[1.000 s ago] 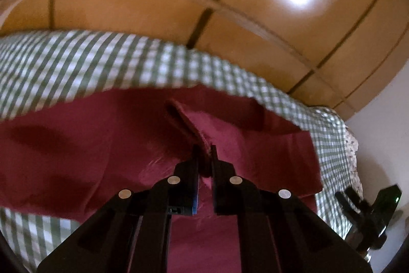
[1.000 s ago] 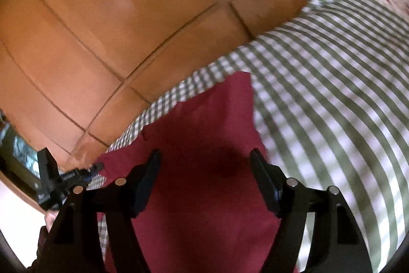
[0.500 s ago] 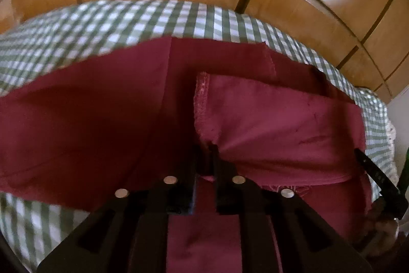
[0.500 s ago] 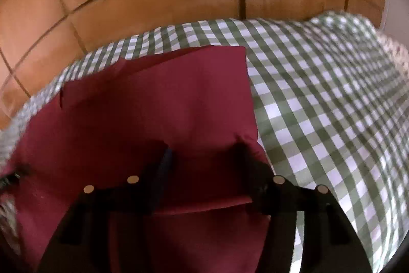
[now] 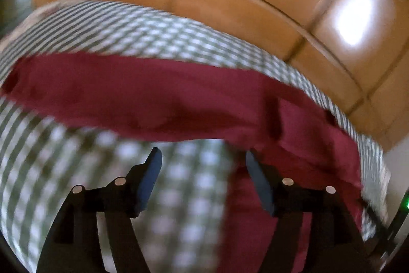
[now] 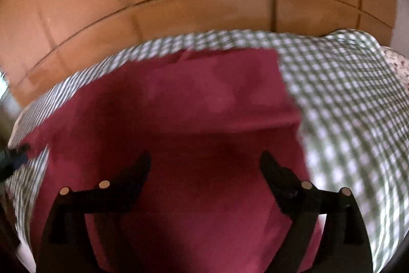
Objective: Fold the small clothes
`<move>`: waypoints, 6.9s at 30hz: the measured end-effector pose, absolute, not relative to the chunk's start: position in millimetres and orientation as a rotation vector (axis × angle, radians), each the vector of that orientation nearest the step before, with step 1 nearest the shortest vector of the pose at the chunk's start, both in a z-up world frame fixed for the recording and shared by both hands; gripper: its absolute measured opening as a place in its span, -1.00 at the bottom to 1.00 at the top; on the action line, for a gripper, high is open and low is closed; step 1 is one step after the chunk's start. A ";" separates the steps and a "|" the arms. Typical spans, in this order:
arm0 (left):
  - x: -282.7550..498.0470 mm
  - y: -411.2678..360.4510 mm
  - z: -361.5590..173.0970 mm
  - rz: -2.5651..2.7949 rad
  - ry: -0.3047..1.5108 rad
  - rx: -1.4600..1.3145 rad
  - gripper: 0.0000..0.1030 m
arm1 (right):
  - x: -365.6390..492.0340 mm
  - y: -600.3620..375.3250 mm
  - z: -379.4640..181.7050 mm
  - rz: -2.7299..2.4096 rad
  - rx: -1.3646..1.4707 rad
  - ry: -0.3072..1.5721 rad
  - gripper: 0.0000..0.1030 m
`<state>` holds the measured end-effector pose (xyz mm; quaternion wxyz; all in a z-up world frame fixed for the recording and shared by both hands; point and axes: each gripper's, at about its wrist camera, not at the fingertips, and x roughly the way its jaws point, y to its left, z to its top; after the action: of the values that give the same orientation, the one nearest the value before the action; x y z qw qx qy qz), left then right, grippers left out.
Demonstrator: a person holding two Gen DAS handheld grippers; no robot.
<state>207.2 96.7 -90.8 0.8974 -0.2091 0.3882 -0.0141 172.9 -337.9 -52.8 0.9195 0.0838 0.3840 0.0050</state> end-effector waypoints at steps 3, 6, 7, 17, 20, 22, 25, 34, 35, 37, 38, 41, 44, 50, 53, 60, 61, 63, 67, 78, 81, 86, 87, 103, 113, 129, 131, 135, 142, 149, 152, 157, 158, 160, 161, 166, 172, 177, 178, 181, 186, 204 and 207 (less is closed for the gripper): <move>185.2 147.5 -98.4 0.044 0.799 -0.554 0.31 | 162.1 -314.7 -63.6 0.043 0.129 0.811 0.73; 167.6 197.6 -107.8 0.123 0.817 -0.662 0.31 | 157.3 -302.2 -75.7 0.042 0.110 0.834 0.75; 161.6 215.9 -110.0 0.143 0.814 -0.715 0.31 | 157.6 -300.6 -79.9 0.034 0.111 0.845 0.77; 156.2 329.3 -122.6 0.326 0.759 -0.970 -0.03 | 155.3 -295.5 -98.4 0.016 0.081 0.843 0.96; 168.8 350.9 -129.8 0.338 0.745 -1.023 -0.08 | 151.4 -294.7 -98.5 0.014 0.081 0.837 0.96; 177.6 358.3 -132.3 0.341 0.745 -1.029 -0.36 | 150.8 -294.2 -99.0 0.012 0.076 0.835 0.96; 193.0 363.7 -131.8 0.365 0.758 -0.988 -0.84 | 150.6 -294.0 -99.3 0.010 0.075 0.832 0.96; 195.6 316.7 -68.0 0.157 0.642 -0.836 -0.87 | 149.8 -294.4 -100.2 0.008 0.072 0.826 0.96; 196.2 304.6 -60.6 0.122 0.633 -0.813 -0.87 | 149.7 -294.5 -100.2 0.008 0.073 0.826 0.96; 196.4 271.4 -45.5 0.041 0.618 -0.755 -0.87 | 149.7 -294.3 -100.1 0.008 0.074 0.824 0.96; 199.1 253.6 -40.0 -0.002 0.618 -0.726 -0.87 | 149.8 -294.4 -100.1 0.008 0.074 0.824 0.96; 204.7 192.4 -31.8 -0.132 0.642 -0.636 -0.87 | 149.4 -295.0 -99.7 0.012 0.079 0.821 0.96; 209.4 131.0 -34.7 -0.236 0.682 -0.543 -0.87 | 148.8 -295.8 -99.6 0.016 0.085 0.817 0.96; 217.2 25.1 -63.7 -0.399 0.806 -0.387 -0.87 | 148.4 -296.6 -99.0 0.023 0.096 0.812 0.96; 214.4 1.1 -78.3 -0.417 0.860 -0.331 -0.71 | 148.8 -297.2 -98.3 0.027 0.102 0.814 0.96; 184.7 12.3 -102.8 -0.441 0.889 -0.293 -0.57 | 162.6 -297.2 -73.7 0.163 0.260 0.886 0.69; 177.2 17.9 -107.8 -0.438 0.899 -0.298 -0.57 | 167.4 -294.2 -68.4 0.204 0.303 0.887 0.60; 165.6 26.0 -116.6 -0.426 0.918 -0.305 -0.57 | 178.9 -280.2 -59.3 0.299 0.370 0.891 0.48; 151.4 39.4 -127.1 -0.409 0.926 -0.334 -0.57 | 218.9 -226.7 -57.3 0.446 0.414 0.969 0.32; 155.2 52.0 -111.7 -0.276 0.874 -0.274 -0.57 | 265.5 -144.9 -27.4 0.452 0.152 0.938 -0.88; 166.8 57.2 -108.9 -0.217 0.873 -0.271 -0.57 | 263.4 -170.0 20.7 0.426 0.175 0.804 -0.88; 194.2 58.7 -102.3 -0.114 0.879 -0.270 -0.57 | 262.3 -220.6 72.3 0.363 0.203 0.670 -0.88; 199.1 56.9 -100.3 -0.103 0.876 -0.266 -0.57 | 264.0 -233.9 80.1 0.344 0.210 0.650 -0.88; 286.0 13.8 -116.1 0.015 0.976 -0.183 -0.57 | 270.3 -369.5 52.3 0.062 0.285 0.666 -0.89; 277.0 11.6 -122.0 -0.009 0.958 -0.150 -0.50 | 284.5 -412.3 -66.2 -0.086 0.377 0.867 -0.88; 249.1 -5.9 -56.6 -0.204 0.780 -0.166 -0.50 | 234.8 -360.6 -22.4 0.042 0.243 0.762 0.03; 256.5 -26.6 -69.1 -0.247 0.812 -0.134 -0.50 | 241.1 -352.7 -31.4 0.052 0.235 0.788 0.03; 271.2 -42.2 -115.0 -0.229 0.946 -0.089 -0.50 | 252.9 -353.9 -58.3 0.024 0.225 0.822 0.08; 253.7 -19.7 -94.8 -0.282 0.864 -0.186 -0.50 | 246.3 -350.5 -66.0 0.012 0.190 0.762 0.17; 296.6 -36.8 -61.8 -0.306 0.790 -0.164 -0.50 | 248.2 -350.0 -67.5 0.008 0.184 0.756 0.18; 329.3 -44.0 -69.5 -0.286 0.820 -0.162 -0.50 | 248.1 -349.9 -67.7 0.009 0.184 0.752 0.18; 371.1 -36.3 -108.7 -0.194 0.915 -0.186 -0.50 | 248.9 -349.7 -69.2 0.015 0.187 0.747 0.19; 371.7 -34.0 -113.4 -0.207 0.900 -0.195 -0.50 | 248.6 -349.6 -69.6 0.016 0.186 0.747 0.20; 366.8 -35.8 -114.3 -0.209 0.868 -0.171 -0.50 | 249.2 -349.2 -69.9 0.014 0.184 0.748 0.21; 364.6 -36.0 -114.1 -0.205 0.862 -0.162 -0.50 | 249.4 -349.1 -70.1 0.015 0.183 0.748 0.21; 335.3 -33.3 -99.9 -0.149 0.866 -0.148 -0.50 | 249.3 -350.1 -70.7 0.019 0.191 0.746 0.22; 268.7 -42.6 -101.3 -0.130 0.822 0.012 -0.49 | 249.9 -349.5 -71.8 0.019 0.188 0.745 0.23; 229.8 -42.0 -108.5 -0.115 0.856 0.010 -0.50 | 249.5 -348.0 -71.8 0.022 0.180 0.745 0.29; 220.7 -40.6 -107.2 -0.123 0.859 -0.005 -0.50 | 249.4 -347.0 -71.8 0.023 0.177 0.744 0.34; 192.6 -38.7 -99.6 -0.137 0.832 -0.005 -0.49 | 249.1 -341.1 -71.6 0.021 0.143 0.748 0.47; 149.5 -36.5 -83.9 -0.146 0.762 -0.001 0.14 | 247.7 -330.3 -69.4 -0.015 0.077 0.774 0.76; 86.9 -22.3 -70.4 -0.175 0.711 0.023 0.14 | 131.0 -328.4 -69.9 0.055 0.260 0.893 0.96; 82.1 -20.5 -74.8 -0.178 0.721 0.031 0.14 | 116.9 -338.1 -65.3 0.052 0.314 0.894 0.95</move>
<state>82.1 -20.5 -74.8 0.9316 0.0149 0.3525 -0.0872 116.9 -338.1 -65.3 0.8895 0.1509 0.4305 0.0252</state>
